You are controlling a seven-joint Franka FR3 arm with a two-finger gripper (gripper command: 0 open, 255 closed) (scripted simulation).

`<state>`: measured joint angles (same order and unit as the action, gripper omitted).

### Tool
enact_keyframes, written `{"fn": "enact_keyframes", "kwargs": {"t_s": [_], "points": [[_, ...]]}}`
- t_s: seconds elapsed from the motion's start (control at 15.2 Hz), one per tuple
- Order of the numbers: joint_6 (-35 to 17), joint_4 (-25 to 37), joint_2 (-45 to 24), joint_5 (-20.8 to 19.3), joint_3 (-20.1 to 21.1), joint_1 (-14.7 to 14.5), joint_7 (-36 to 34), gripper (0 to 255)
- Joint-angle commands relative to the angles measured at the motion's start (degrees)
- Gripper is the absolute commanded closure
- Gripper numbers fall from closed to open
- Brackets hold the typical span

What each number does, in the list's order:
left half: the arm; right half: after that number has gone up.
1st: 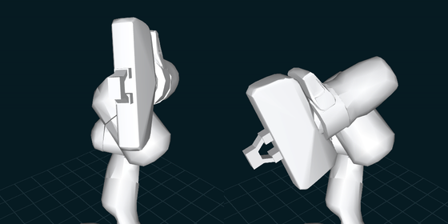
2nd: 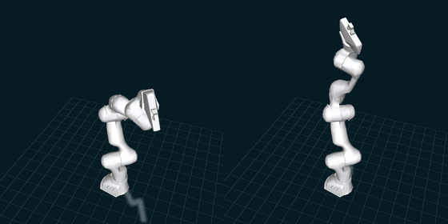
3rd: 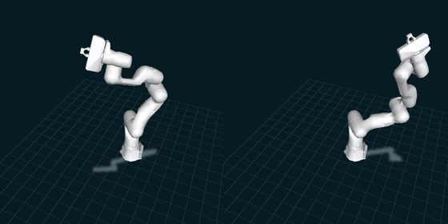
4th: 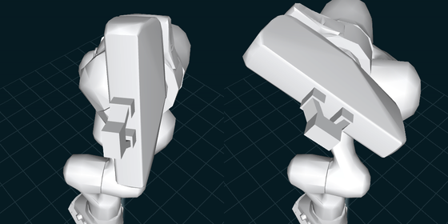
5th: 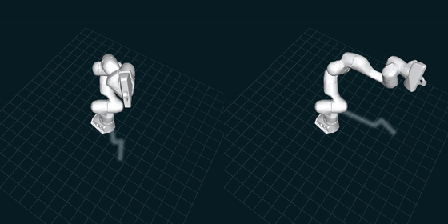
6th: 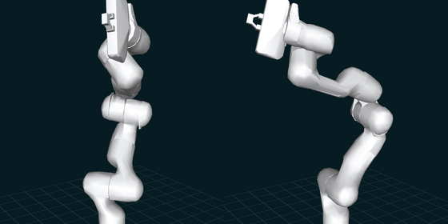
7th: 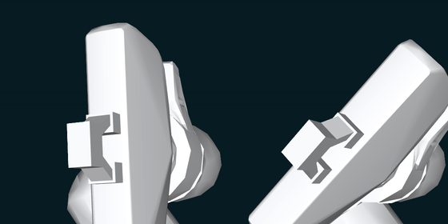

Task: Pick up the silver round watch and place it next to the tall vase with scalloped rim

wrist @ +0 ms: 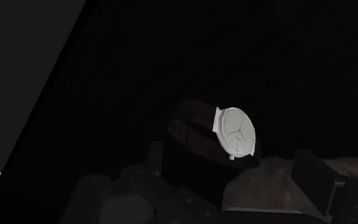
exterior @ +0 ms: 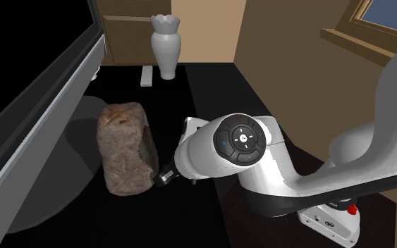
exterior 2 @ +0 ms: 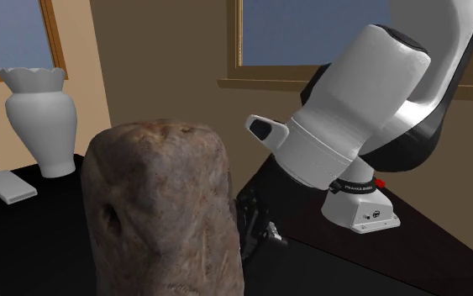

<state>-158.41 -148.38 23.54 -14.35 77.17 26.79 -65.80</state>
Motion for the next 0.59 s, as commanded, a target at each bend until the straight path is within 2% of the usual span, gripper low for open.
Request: {"fn": "enact_keyframes", "kwargs": {"t_s": [0.0, 0.46, 0.53], "points": [[-1.31, 0.05, -0.45, -1.07, 3.21, 3.88, -0.93, 0], [-1.32, 0.05, -0.41, -0.97, 3.23, 3.89, -0.85, 0], [-1.32, 0.03, -0.4, -0.96, 3.19, 3.84, -0.84, 255]]}}
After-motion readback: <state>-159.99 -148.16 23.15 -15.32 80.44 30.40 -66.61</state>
